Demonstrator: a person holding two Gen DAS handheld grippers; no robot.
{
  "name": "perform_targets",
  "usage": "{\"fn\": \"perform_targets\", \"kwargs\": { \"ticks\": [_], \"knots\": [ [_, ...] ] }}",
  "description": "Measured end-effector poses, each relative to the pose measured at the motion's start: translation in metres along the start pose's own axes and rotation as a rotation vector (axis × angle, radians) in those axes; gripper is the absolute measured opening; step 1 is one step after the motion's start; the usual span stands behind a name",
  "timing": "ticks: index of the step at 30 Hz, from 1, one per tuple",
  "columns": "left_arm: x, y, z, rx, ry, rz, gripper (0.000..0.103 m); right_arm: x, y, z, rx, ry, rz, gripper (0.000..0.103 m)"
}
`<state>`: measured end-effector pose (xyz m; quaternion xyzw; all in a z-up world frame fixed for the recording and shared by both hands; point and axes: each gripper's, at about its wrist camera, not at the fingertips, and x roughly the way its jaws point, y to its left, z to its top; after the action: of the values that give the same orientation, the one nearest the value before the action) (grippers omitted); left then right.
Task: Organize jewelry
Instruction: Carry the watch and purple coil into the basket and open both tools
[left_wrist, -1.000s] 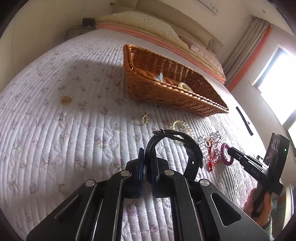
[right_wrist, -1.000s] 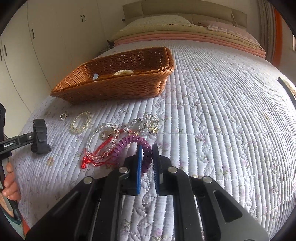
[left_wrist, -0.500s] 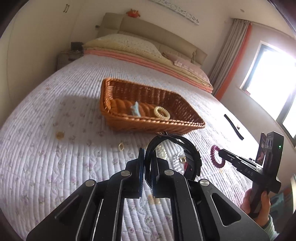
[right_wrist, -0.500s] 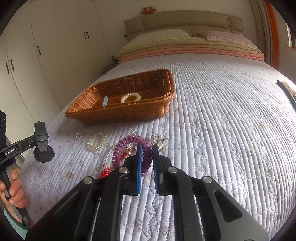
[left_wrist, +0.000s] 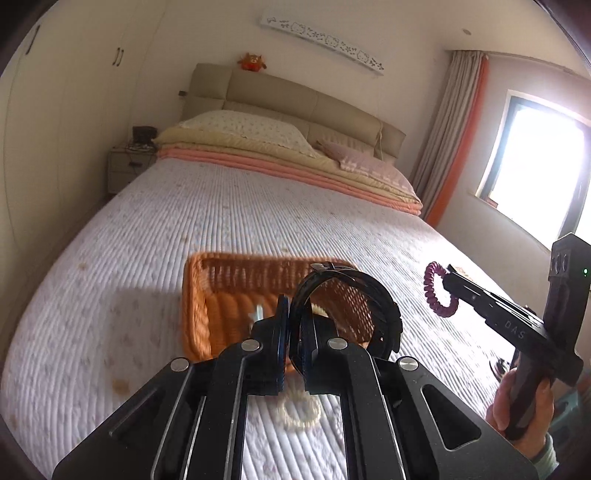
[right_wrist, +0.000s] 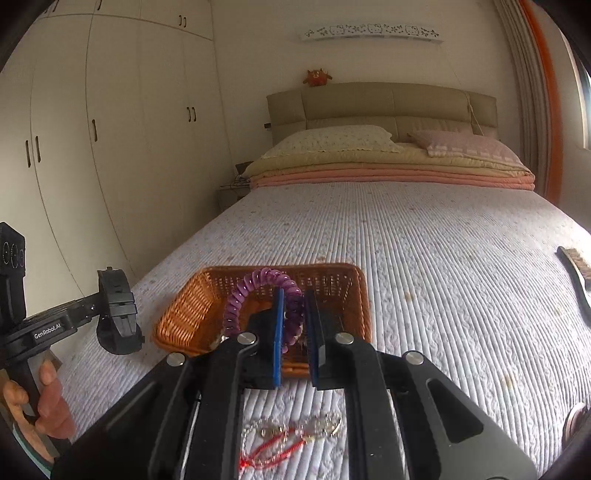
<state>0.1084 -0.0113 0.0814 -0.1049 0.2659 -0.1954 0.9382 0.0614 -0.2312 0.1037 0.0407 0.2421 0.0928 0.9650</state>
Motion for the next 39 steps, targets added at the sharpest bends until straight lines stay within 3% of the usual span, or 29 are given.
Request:
{"fn": "perform_targets", "kwargs": {
  "ticks": [7,11,15,22,28,32,36,39],
  "knots": [
    [0.059,0.008,0.022,0.001,0.06,0.084,0.004,0.068,-0.002,0.023,0.025,0.08,-0.014,0.009],
    [0.095,0.024,0.014,-0.036,0.131,0.128,0.004,0.105,-0.006,0.013,0.008,0.137,-0.074,0.009],
    [0.119,0.035,0.003,-0.061,0.195,0.154,0.004,0.134,-0.014,-0.002,0.033,0.225,-0.073,0.009],
    [0.138,0.033,-0.009,-0.028,0.25,0.189,0.004,0.17,-0.021,-0.024,0.092,0.379,-0.03,0.009],
    [0.14,0.029,-0.012,-0.014,0.259,0.196,0.008,0.175,-0.024,-0.035,0.113,0.405,-0.025,0.009],
    [0.136,0.028,-0.012,-0.016,0.259,0.176,0.022,0.173,-0.03,-0.034,0.151,0.402,0.001,0.012],
    [0.123,0.024,-0.013,0.005,0.273,0.161,0.041,0.156,-0.031,-0.03,0.131,0.373,0.003,0.034],
    [0.116,0.022,-0.02,0.038,0.322,0.136,0.057,0.141,-0.033,-0.026,0.138,0.35,0.024,0.037]
  ]
}}
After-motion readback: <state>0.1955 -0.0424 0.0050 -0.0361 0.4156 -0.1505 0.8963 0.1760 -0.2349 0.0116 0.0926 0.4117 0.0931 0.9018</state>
